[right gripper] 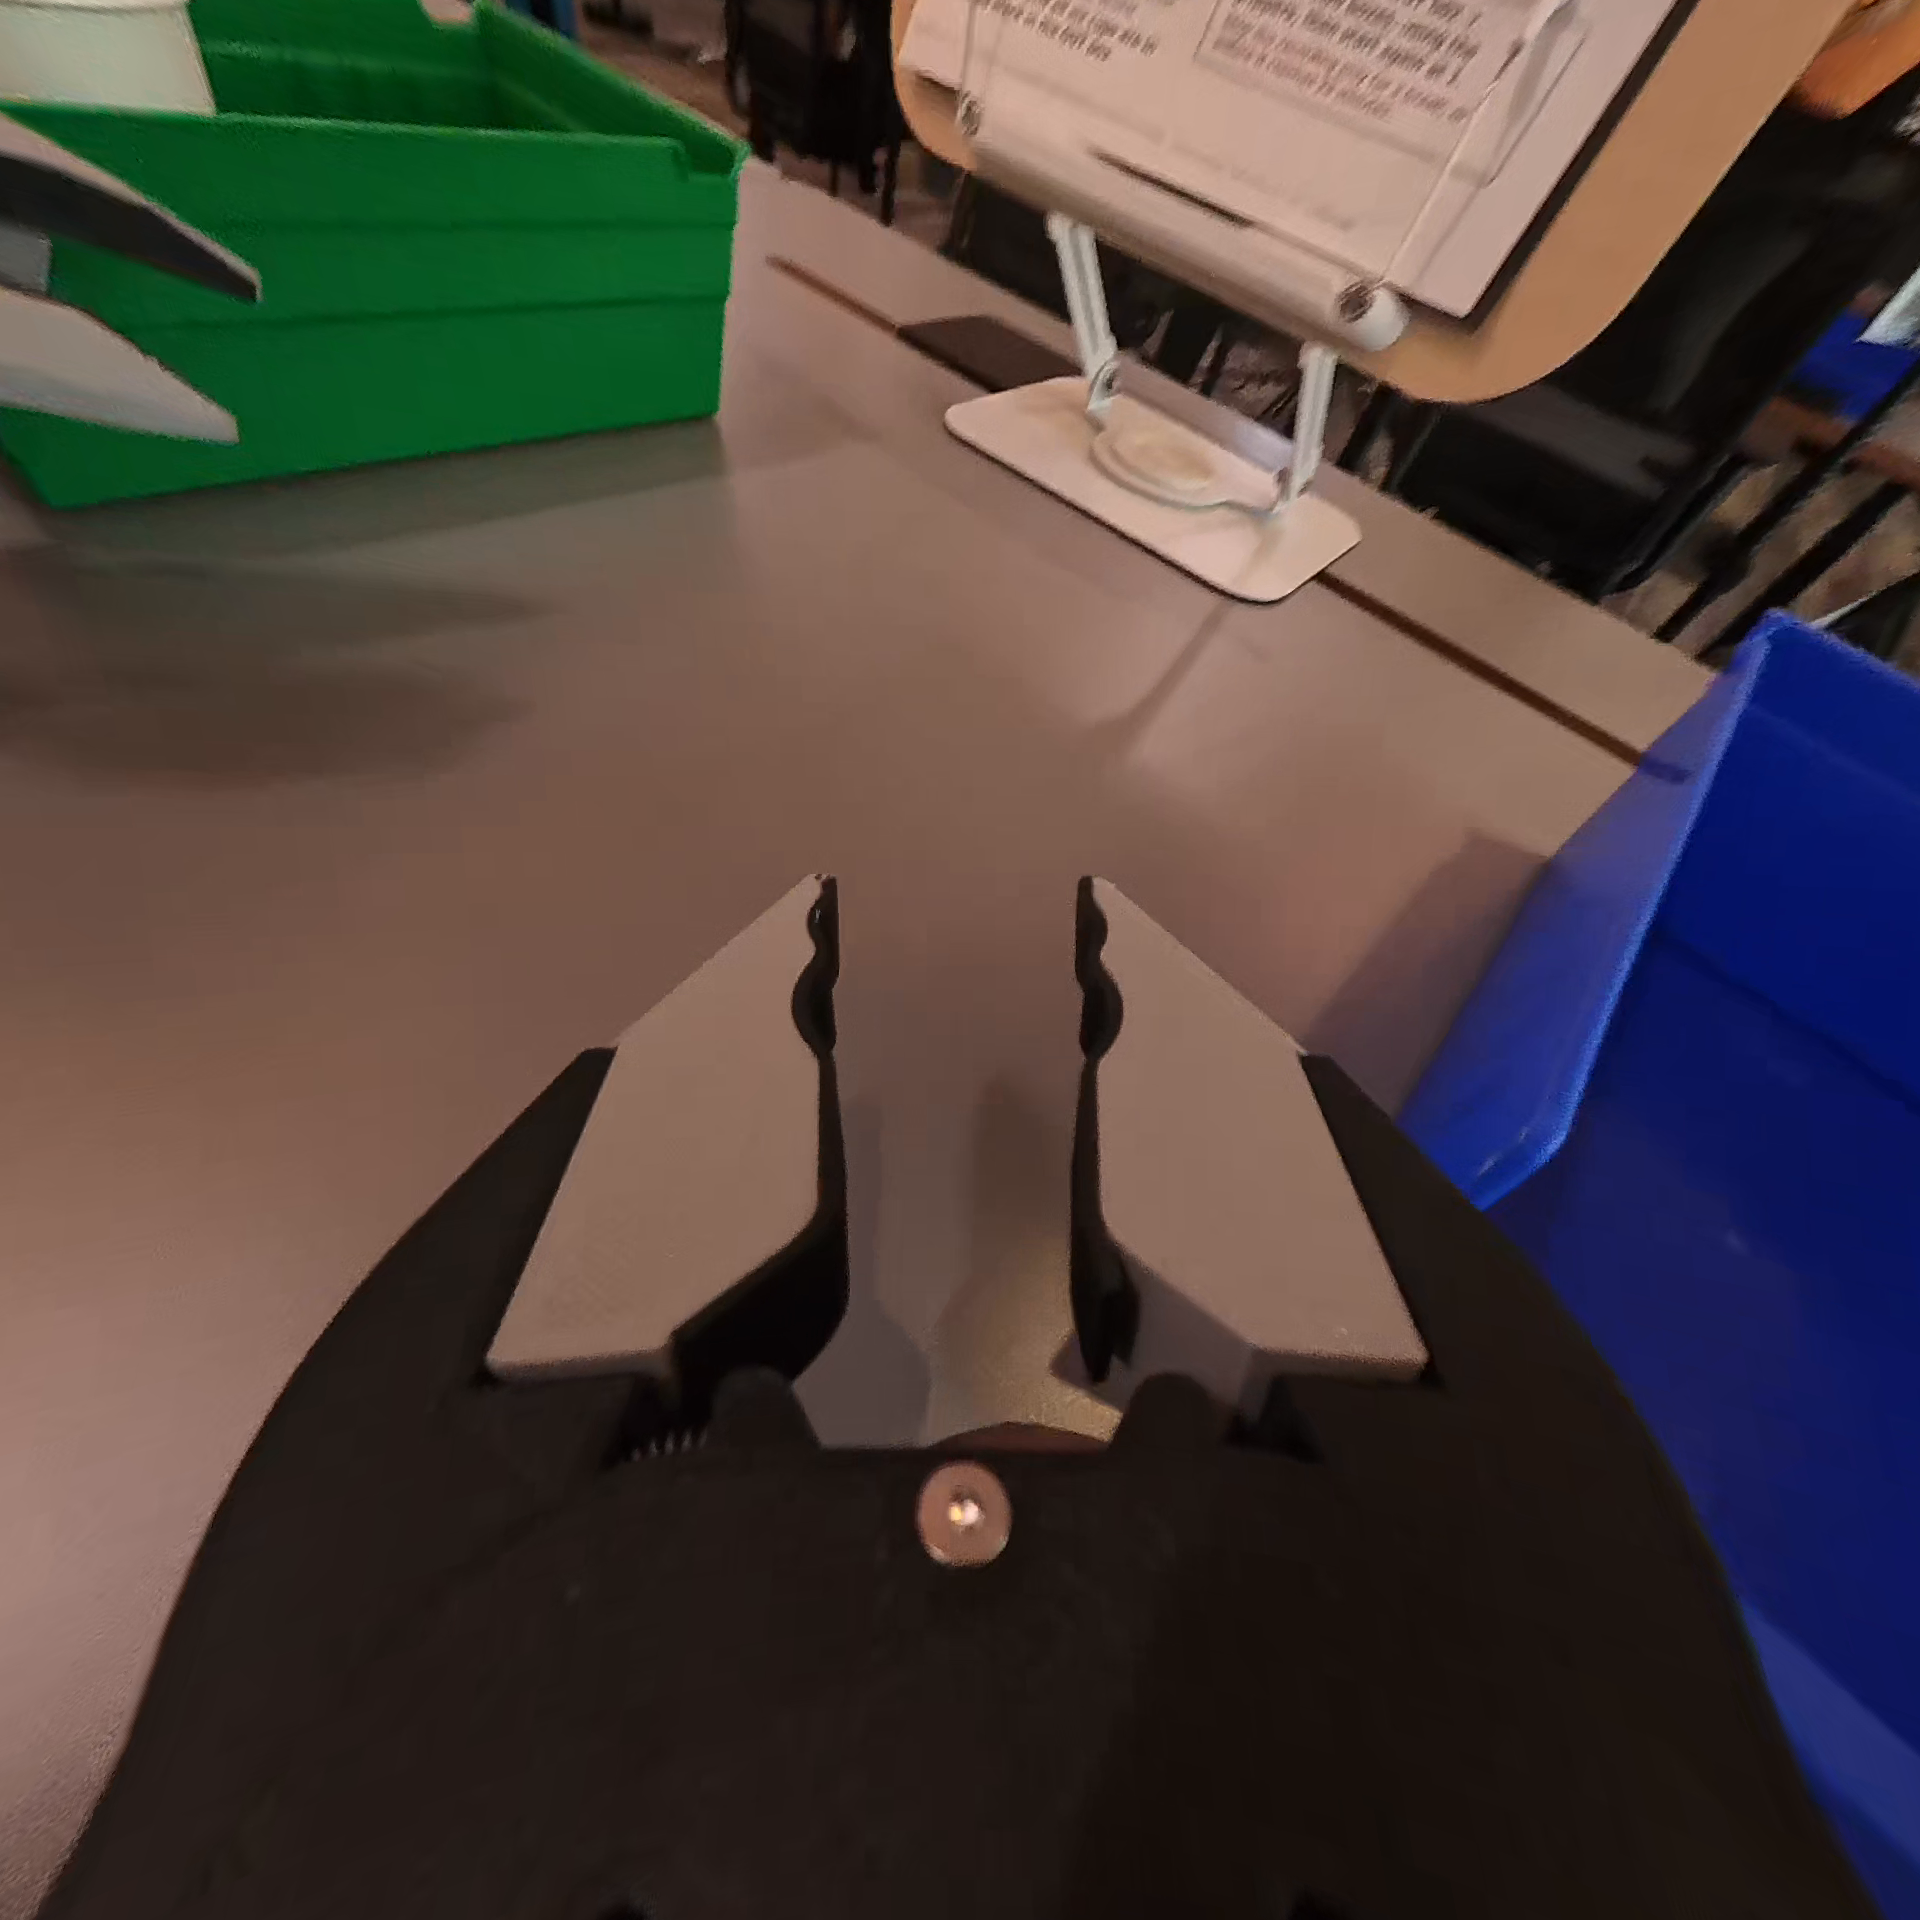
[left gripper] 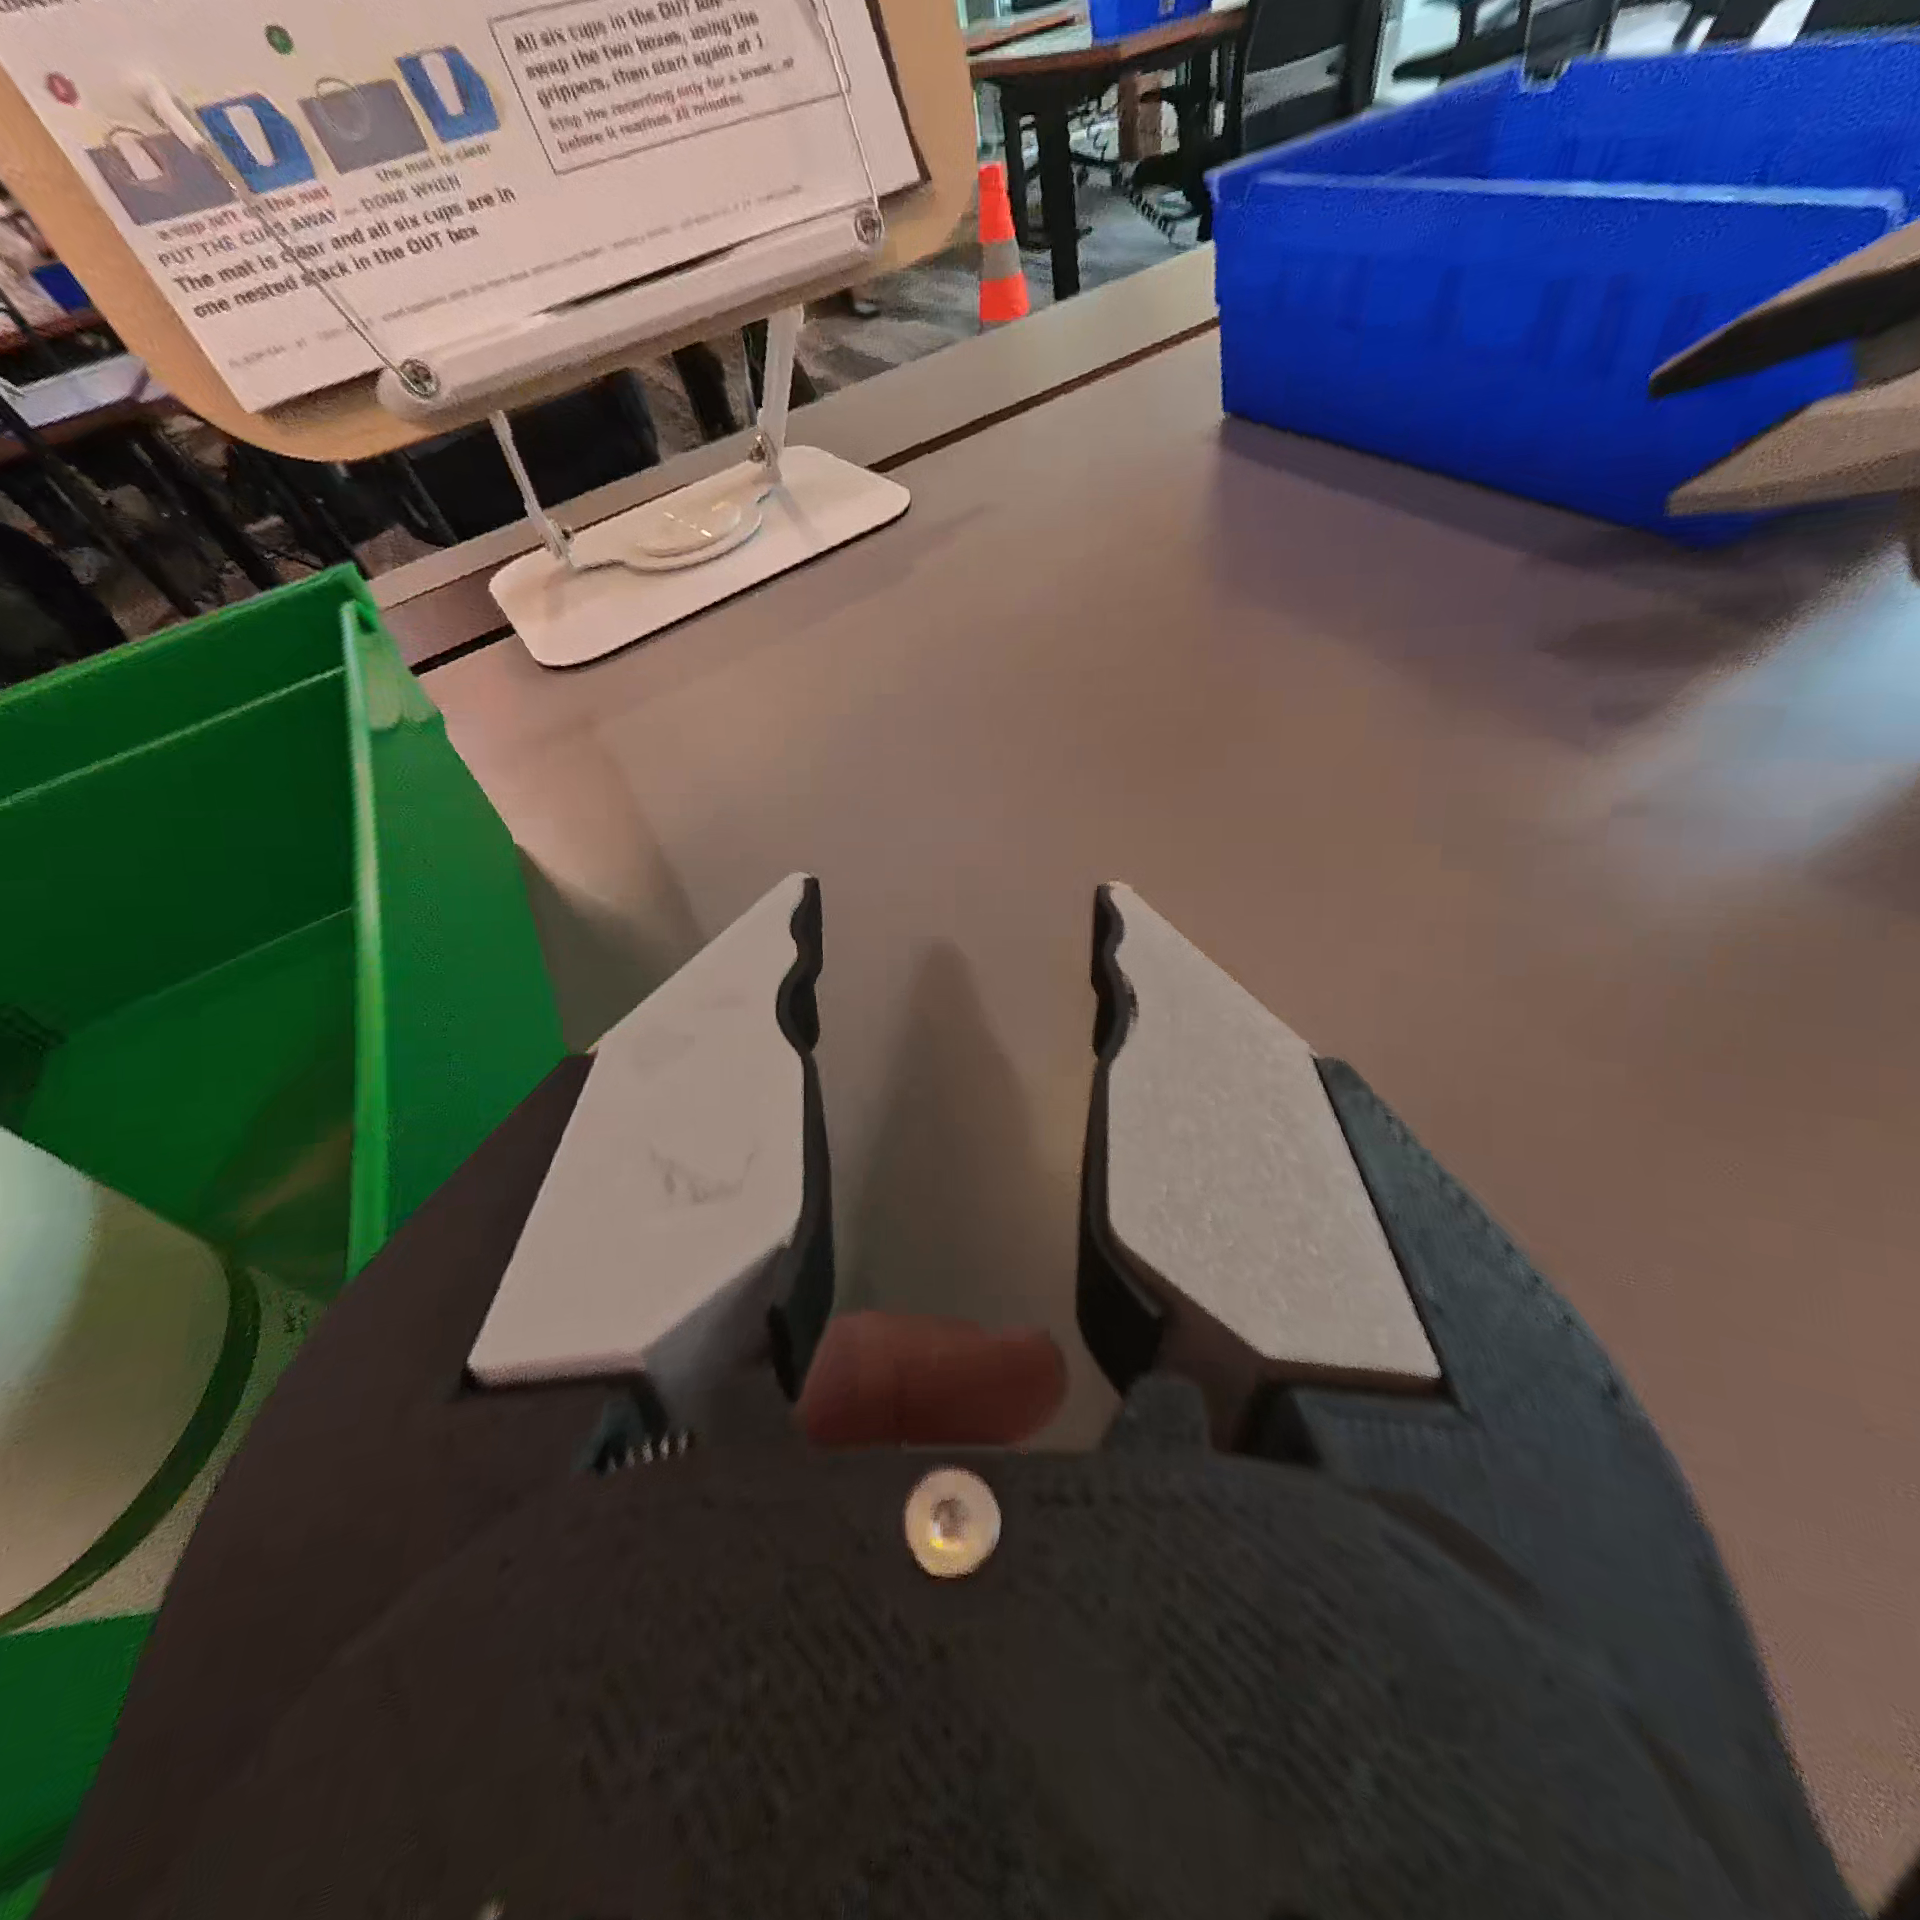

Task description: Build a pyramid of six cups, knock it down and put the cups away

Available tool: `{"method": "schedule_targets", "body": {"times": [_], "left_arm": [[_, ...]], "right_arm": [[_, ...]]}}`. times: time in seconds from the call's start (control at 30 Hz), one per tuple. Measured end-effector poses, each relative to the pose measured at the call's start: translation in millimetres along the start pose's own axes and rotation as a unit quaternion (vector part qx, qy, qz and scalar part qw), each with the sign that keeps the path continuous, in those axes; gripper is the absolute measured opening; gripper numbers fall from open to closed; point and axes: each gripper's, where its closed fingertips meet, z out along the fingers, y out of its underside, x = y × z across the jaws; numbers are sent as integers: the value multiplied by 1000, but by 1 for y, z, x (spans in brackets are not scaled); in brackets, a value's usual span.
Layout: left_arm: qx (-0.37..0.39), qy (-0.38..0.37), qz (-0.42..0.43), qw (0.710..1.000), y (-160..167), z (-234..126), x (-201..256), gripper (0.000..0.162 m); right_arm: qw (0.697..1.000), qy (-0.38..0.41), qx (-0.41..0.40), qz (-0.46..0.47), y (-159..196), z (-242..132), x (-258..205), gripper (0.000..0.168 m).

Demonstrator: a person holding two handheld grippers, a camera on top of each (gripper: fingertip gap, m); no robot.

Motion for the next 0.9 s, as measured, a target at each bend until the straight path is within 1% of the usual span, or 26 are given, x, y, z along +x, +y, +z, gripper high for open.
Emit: {"method": "schedule_targets", "body": {"times": [0.07, 0.13, 0.17, 0.2, 0.23, 0.3, 0.4, 0.47, 0.5, 0.57, 0.63, 0.73, 0.8, 0.83, 0.9], "left_arm": [[-21, -26, 22, 999, 11, 10, -5, 51], [-35, -59, 39, 997, 18, 16, -17, 49], [-34, -63, 39, 997, 18, 17, -18, 47], [-27, -59, 35, 997, 15, 17, -17, 44], [-18, -48, 30, 998, 12, 16, -14, 42], [-7, -26, 29, 999, 6, 12, -7, 42], [-10, -30, 55, 998, 3, 3, -9, 35], [-10, -27, 69, 997, 3, -1, -12, 34], [-5, -21, 74, 997, 3, -2, -12, 35], [5, -22, 96, 995, 1, 0, -15, 29], [11, -24, 108, 994, -2, 5, -20, 31], [8, -17, 89, 996, -3, 17, -26, 33], [3, -27, 75, 997, -1, 25, -34, 35], [-2, -31, 63, 998, 2, 28, -36, 38], [-15, -15, 42, 999, 9, 31, -30, 40]], "right_arm": [[1000, 17, 13, -9, 3, 3, 4, 43], [999, 22, -6, -23, 15, 11, 6, 44], [999, 17, -23, -23, 20, 13, 6, 48], [999, 13, -30, -23, 22, 14, 4, 52], [999, 14, -28, -26, 21, 14, 4, 52], [999, 18, -21, -34, 19, 13, 3, 48], [999, 22, -26, -41, 20, 13, 3, 48], [998, 24, -28, -41, 21, 14, 4, 49], [999, 24, -29, -39, 21, 14, 4, 49], [999, 20, -34, -33, 23, 15, 4, 53], [999, 20, -39, -24, 24, 16, 6, 57], [999, 25, -38, -11, 25, 16, 11, 61], [999, 29, -42, -1, 26, 16, 14, 65], [998, 29, -47, 6, 28, 17, 16, 69], [998, 28, -62, 18, 32, 18, 19, 75]]}}
